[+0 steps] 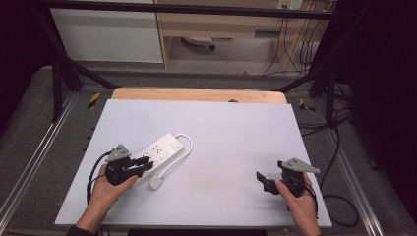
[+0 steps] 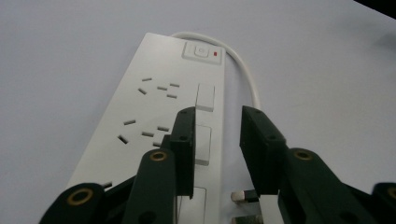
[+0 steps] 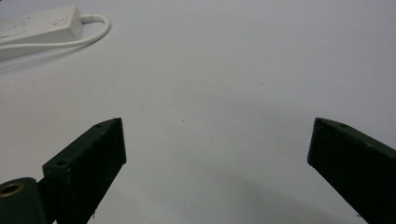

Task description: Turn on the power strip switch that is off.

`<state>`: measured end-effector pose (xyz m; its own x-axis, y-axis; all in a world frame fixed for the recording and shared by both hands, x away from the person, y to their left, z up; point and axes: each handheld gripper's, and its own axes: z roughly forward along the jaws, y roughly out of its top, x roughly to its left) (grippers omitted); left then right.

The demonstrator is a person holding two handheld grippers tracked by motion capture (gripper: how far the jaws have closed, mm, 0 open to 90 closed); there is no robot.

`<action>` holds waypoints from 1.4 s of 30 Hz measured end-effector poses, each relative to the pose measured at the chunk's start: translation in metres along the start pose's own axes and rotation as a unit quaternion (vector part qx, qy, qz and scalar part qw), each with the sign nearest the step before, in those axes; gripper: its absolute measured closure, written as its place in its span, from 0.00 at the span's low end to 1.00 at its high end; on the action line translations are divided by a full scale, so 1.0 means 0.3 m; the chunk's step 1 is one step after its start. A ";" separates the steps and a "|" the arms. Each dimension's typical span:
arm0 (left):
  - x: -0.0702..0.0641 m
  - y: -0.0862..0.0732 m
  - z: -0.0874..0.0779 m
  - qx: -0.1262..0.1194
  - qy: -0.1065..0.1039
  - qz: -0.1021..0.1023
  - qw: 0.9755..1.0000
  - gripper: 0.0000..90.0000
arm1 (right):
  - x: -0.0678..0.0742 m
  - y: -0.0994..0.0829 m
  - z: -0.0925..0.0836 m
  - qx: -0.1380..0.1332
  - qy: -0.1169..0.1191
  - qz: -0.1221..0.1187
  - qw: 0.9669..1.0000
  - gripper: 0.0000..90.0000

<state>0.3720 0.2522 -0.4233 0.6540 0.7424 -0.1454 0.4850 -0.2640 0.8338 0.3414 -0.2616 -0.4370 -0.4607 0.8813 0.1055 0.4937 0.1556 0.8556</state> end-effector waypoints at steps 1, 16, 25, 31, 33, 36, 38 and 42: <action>-0.001 0.001 0.001 -0.002 0.000 -0.001 1.000 0.72 | 0.000 0.000 0.000 0.000 0.000 -0.001 1.000 0.05; -0.007 0.022 -0.011 -0.032 0.001 -0.013 0.999 0.52 | 0.000 0.000 0.003 0.002 0.000 -0.001 1.000 0.05; -0.011 0.040 -0.022 -0.051 0.016 -0.021 0.998 0.31 | 0.001 -0.001 0.007 0.004 0.001 -0.002 1.000 0.05; -0.014 0.050 -0.028 -0.068 0.012 -0.029 0.997 0.17 | 0.001 -0.001 0.006 0.004 0.001 -0.002 1.000 0.05; -0.015 0.055 -0.034 -0.077 0.014 -0.031 0.996 0.11 | 0.001 -0.001 0.007 0.004 0.001 -0.002 1.000 0.05; -0.017 0.059 -0.039 -0.082 0.016 -0.037 0.996 0.08 | 0.001 -0.001 0.006 0.004 0.001 -0.001 1.000 0.05; -0.018 0.062 -0.044 -0.083 0.018 -0.042 0.996 0.08 | 0.001 -0.001 0.007 0.005 0.001 0.001 1.000 0.05; -0.024 0.069 -0.061 -0.096 0.017 -0.044 0.994 0.08 | 0.000 -0.001 0.007 0.005 0.001 0.001 1.000 0.05</action>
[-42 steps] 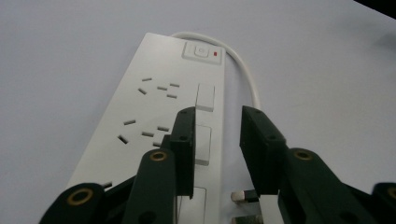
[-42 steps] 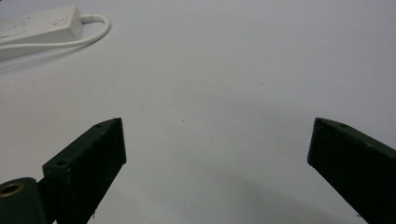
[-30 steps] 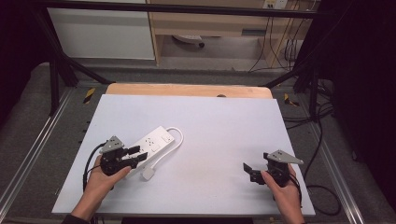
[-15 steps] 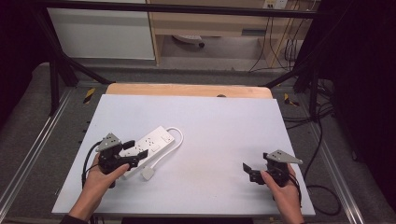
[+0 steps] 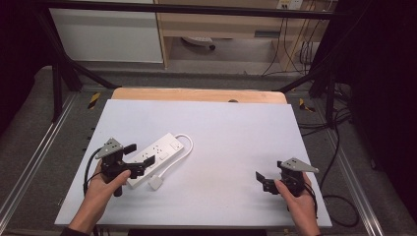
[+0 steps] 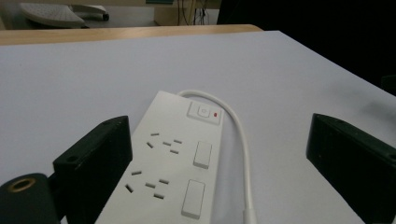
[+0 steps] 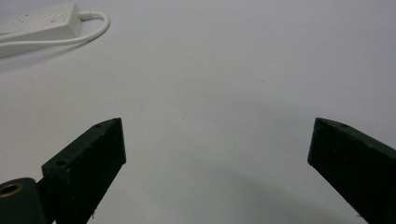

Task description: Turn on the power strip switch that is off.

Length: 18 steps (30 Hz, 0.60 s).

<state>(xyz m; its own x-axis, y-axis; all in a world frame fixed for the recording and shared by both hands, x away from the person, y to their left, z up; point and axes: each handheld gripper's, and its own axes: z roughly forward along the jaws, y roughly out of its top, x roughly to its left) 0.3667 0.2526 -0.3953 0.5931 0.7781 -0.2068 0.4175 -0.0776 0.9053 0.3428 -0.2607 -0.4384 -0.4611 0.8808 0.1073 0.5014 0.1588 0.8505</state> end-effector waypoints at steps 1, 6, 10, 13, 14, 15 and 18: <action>-0.002 0.003 -0.004 -0.003 -0.001 0.000 1.000 0.08 | 0.000 0.000 0.000 0.000 0.000 0.000 1.000 0.05; -0.009 0.018 -0.029 -0.009 -0.003 0.002 1.000 0.08 | -0.002 0.000 0.000 0.000 0.000 -0.001 1.000 0.05; -0.010 0.029 -0.057 -0.015 -0.001 0.006 1.000 0.08 | -0.003 -0.001 0.001 0.000 0.000 0.001 1.000 0.05; -0.010 0.034 -0.076 -0.019 -0.002 0.005 1.000 0.08 | -0.003 -0.001 0.001 0.000 -0.001 0.002 1.000 0.05; -0.010 0.035 -0.082 -0.019 -0.005 0.002 1.000 0.08 | -0.003 -0.001 0.001 0.000 -0.001 0.001 1.000 0.05; -0.009 0.036 -0.088 -0.022 -0.005 0.001 1.000 0.08 | -0.003 -0.001 0.001 0.000 -0.001 0.001 1.000 0.05; -0.004 0.036 -0.106 -0.024 -0.003 0.000 1.000 0.08 | -0.003 -0.001 0.001 0.000 -0.002 0.001 1.000 0.05</action>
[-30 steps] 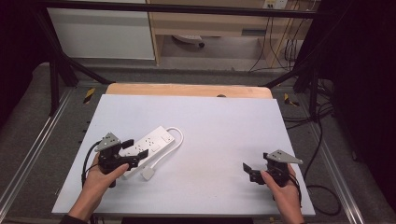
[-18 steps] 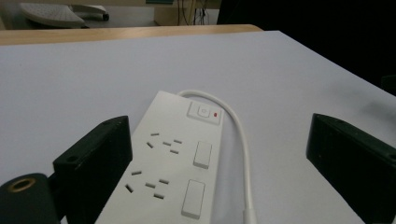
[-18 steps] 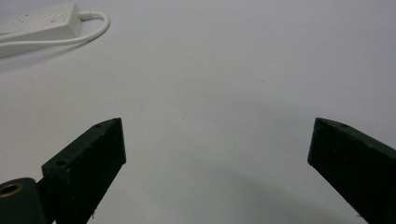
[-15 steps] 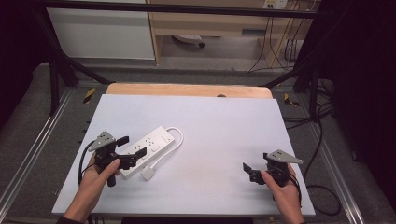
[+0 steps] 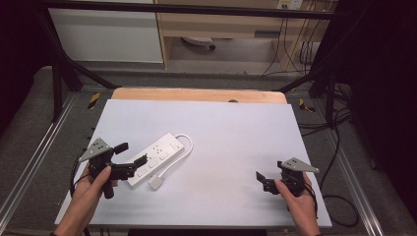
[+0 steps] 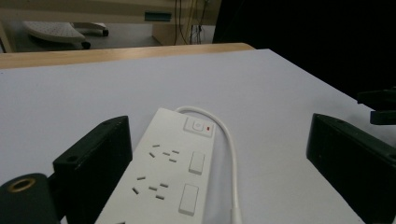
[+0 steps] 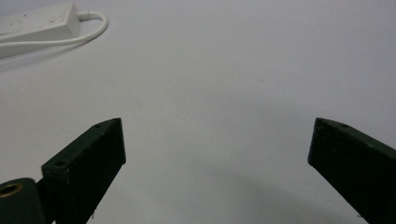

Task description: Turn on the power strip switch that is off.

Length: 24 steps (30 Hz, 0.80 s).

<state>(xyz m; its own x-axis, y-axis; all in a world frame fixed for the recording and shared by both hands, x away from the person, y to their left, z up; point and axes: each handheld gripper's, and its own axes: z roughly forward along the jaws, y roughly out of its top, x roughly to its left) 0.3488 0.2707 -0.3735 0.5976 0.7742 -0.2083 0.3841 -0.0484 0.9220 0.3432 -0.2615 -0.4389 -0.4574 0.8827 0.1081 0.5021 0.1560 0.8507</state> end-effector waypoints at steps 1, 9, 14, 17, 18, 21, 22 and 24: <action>0.004 -0.001 -0.009 -0.002 0.003 0.002 1.000 0.08 | 0.000 0.000 0.000 0.001 0.000 0.000 1.000 0.05; 0.021 -0.019 -0.061 -0.013 0.010 -0.002 1.000 0.08 | 0.000 0.000 0.000 0.001 0.001 0.000 1.000 0.05; 0.040 -0.032 -0.092 -0.014 0.013 -0.002 1.000 0.08 | 0.000 0.000 0.000 0.002 0.000 0.000 1.000 0.05; 0.057 -0.048 -0.108 -0.014 0.018 -0.002 1.000 0.08 | -0.001 0.000 0.000 0.002 0.001 0.000 1.000 0.05; 0.062 -0.057 -0.114 -0.013 0.019 -0.003 1.000 0.08 | -0.002 0.000 0.000 0.001 0.000 0.000 1.000 0.05; 0.073 -0.083 -0.125 -0.010 0.020 -0.003 1.000 0.08 | -0.009 0.000 -0.002 -0.001 -0.002 0.002 1.000 0.05; 0.077 -0.093 -0.127 -0.008 0.021 -0.002 1.000 0.08 | -0.010 0.000 -0.002 -0.001 -0.003 0.003 1.000 0.05; 0.083 -0.112 -0.128 -0.002 0.027 -0.001 1.000 0.08 | -0.009 0.000 -0.001 -0.001 -0.003 0.002 1.000 0.05</action>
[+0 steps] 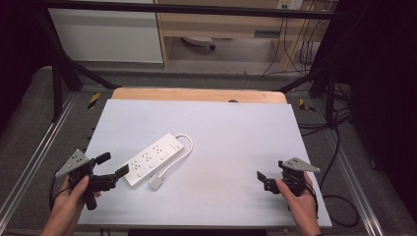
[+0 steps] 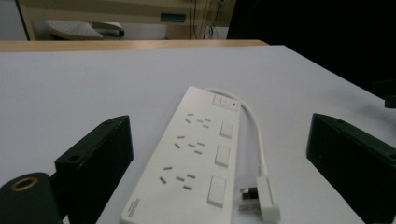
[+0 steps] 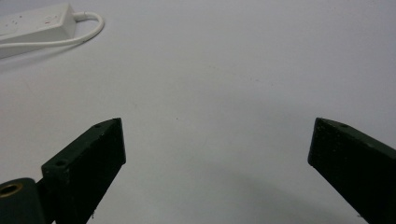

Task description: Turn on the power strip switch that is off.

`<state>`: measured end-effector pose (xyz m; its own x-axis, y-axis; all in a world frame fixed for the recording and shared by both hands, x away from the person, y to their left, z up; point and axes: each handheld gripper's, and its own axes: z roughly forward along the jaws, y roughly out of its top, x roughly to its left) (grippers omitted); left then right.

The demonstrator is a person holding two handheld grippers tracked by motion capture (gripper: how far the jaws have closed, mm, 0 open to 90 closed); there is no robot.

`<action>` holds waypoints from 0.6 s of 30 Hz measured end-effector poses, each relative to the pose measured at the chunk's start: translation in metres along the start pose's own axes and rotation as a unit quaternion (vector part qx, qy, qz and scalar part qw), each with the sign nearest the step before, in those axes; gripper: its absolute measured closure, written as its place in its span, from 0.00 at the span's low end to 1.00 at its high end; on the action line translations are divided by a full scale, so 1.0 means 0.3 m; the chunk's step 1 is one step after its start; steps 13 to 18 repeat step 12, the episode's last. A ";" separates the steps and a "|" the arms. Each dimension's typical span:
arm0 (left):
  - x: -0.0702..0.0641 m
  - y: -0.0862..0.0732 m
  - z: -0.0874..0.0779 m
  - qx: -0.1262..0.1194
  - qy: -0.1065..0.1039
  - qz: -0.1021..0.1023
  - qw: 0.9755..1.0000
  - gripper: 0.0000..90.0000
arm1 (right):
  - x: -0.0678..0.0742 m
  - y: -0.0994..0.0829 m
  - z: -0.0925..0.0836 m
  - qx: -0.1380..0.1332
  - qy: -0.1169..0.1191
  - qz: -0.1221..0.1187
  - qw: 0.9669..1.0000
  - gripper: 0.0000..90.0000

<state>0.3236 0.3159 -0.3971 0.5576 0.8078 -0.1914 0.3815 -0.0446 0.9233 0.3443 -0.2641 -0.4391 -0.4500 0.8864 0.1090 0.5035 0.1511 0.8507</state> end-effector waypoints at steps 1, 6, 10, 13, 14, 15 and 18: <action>0.005 -0.014 -0.003 0.001 0.008 0.005 1.000 0.08 | 0.001 0.000 0.001 0.000 0.000 0.000 1.000 0.05; 0.008 -0.072 -0.004 0.009 0.018 0.004 1.000 0.10 | -0.004 -0.006 0.009 0.014 -0.009 -0.003 1.000 0.05; 0.002 -0.096 0.013 0.027 0.019 0.001 0.999 0.10 | -0.016 -0.019 0.041 0.050 -0.036 -0.004 0.998 0.05; -0.004 -0.099 0.026 0.037 0.023 0.011 0.999 0.10 | -0.028 -0.026 0.074 0.082 -0.051 -0.005 0.995 0.05; -0.004 -0.099 0.026 0.037 0.023 0.011 0.999 0.10 | -0.028 -0.026 0.074 0.082 -0.051 -0.005 0.995 0.05; -0.004 -0.099 0.026 0.037 0.023 0.011 0.999 0.10 | -0.028 -0.026 0.074 0.082 -0.051 -0.005 0.995 0.05; -0.004 -0.099 0.026 0.037 0.023 0.011 0.999 0.10 | -0.028 -0.026 0.074 0.082 -0.051 -0.005 0.995 0.05</action>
